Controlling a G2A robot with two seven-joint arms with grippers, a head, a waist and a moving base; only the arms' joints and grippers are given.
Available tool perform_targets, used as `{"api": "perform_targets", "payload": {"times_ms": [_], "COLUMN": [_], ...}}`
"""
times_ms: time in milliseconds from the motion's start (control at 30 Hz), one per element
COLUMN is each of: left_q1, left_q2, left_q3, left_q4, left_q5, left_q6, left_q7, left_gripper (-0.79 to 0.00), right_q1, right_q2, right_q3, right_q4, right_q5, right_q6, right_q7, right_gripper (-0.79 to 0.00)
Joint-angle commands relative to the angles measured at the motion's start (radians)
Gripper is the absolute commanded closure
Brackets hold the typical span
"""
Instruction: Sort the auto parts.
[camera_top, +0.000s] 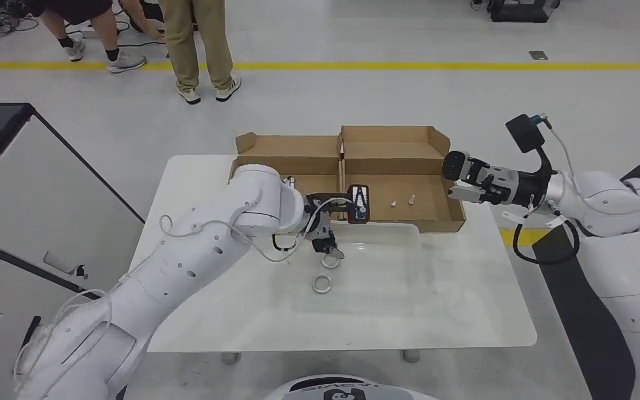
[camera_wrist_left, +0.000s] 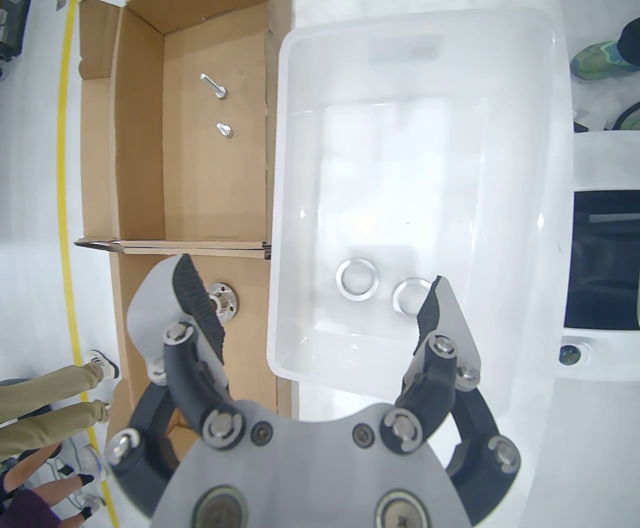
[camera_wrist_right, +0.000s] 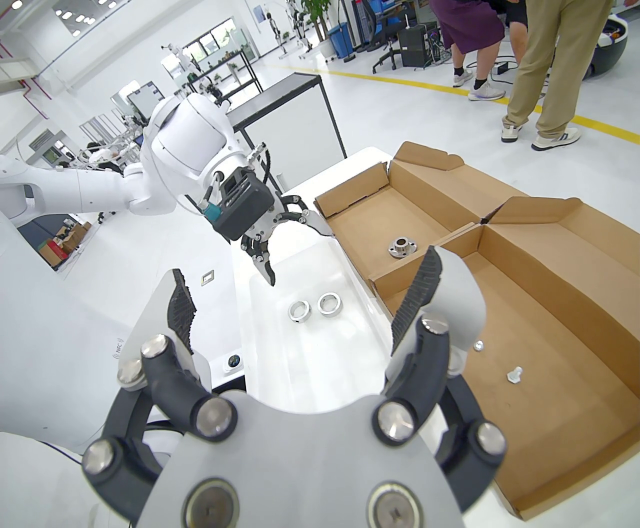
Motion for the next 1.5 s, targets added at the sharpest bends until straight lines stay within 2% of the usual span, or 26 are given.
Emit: {"api": "perform_targets", "payload": {"times_ms": [0,200,433,533,700,867,1167,1233,1300,1467], "left_q1": [-0.008,-0.042,-0.068,-0.075,-0.066,-0.050,-0.054,-0.061,-0.069,-0.092], "left_q2": [0.012,0.037,0.042,0.044,0.049,0.054,0.044,0.038,0.030,0.011], "left_q3": [0.027,0.099,0.122,0.146,0.135,0.126,0.156,0.168,0.183,0.221], "left_q4": [-0.022,-0.056,-0.057,-0.066,-0.073,-0.033,0.000,0.012,0.027,0.068], "left_q5": [-0.038,-0.102,-0.124,-0.062,-0.021,-0.067,-0.040,-0.037,-0.037,-0.041], "left_q6": [0.031,0.107,0.123,0.094,0.036,-0.046,-0.059,-0.063,-0.070,-0.088], "left_q7": [-0.030,-0.106,-0.114,-0.092,-0.027,0.050,0.094,0.100,0.102,0.096], "left_gripper": [-0.785,-0.785,-0.785,-0.785,-0.785,-0.785,-0.785,-0.723,-0.588,-0.413], "right_q1": [0.000,0.000,0.000,0.000,0.000,0.000,0.000,0.000,0.000,0.000], "right_q2": [0.000,0.000,0.000,0.000,0.000,0.000,0.000,0.000,0.000,0.000], "right_q3": [0.000,0.000,0.000,0.000,0.000,0.000,0.000,0.000,0.000,0.000], "right_q4": [0.000,0.000,0.000,0.000,0.000,0.000,0.000,0.000,0.000,0.000], "right_q5": [0.000,0.000,0.000,0.000,0.000,0.000,0.000,0.000,0.000,0.000], "right_q6": [0.000,0.000,0.000,0.000,0.000,0.000,0.000,0.000,0.000,0.000], "right_q7": [0.000,0.000,0.000,0.000,0.000,0.000,0.000,0.000,0.000,0.000], "right_gripper": [-0.785,-0.785,-0.785,-0.785,-0.785,-0.785,-0.785,-0.785,-0.785,-0.785]}}
